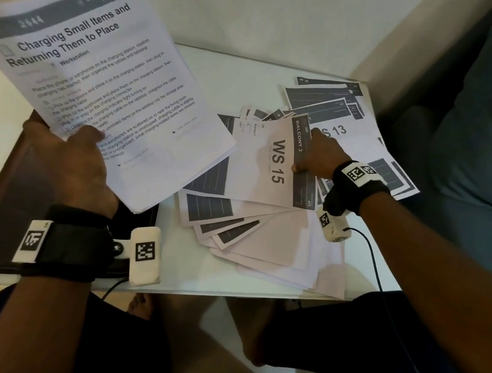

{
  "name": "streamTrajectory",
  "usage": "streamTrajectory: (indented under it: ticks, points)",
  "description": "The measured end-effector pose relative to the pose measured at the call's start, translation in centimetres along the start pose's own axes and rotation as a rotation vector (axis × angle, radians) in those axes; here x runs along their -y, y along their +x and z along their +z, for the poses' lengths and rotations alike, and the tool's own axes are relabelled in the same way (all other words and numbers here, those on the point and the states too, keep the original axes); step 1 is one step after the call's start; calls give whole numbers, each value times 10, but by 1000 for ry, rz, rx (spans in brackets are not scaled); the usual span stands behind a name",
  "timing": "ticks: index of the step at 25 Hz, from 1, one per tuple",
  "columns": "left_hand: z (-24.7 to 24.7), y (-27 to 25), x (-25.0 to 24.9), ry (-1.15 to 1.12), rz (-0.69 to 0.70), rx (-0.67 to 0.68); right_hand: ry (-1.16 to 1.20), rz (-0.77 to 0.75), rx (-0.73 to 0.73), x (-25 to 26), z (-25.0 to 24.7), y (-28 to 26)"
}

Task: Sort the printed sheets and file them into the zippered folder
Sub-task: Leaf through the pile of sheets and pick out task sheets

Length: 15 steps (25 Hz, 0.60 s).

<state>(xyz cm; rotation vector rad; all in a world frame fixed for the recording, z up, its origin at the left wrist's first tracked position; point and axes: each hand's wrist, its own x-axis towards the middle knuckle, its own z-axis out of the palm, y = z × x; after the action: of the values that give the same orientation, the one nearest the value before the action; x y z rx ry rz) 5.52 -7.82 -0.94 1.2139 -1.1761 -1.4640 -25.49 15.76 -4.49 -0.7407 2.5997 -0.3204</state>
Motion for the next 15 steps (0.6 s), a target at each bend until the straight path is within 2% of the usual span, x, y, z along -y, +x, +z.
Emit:
streamTrajectory:
  ticks: [3,5,8,11,13,15]
  points:
    - [-2,-3,-2,42,19,-1,354,117,100,1,-11,-7]
    - [-3,-5,-4,47,19,29,527,128,137,-7,-22,-17]
    - [-3,2,-4,26,4,47,896,183,-66,-38,-38,-30]
    - [4,1,-8,48,-79,93,1268,356,-353,-79,-51,-38]
    - [7,-9,-10,17,-77,94,1424,486,-404,-103,-51,-36]
    - [8,-24,-15,21,-98,120,1469,586,-407,-117,-40,-29]
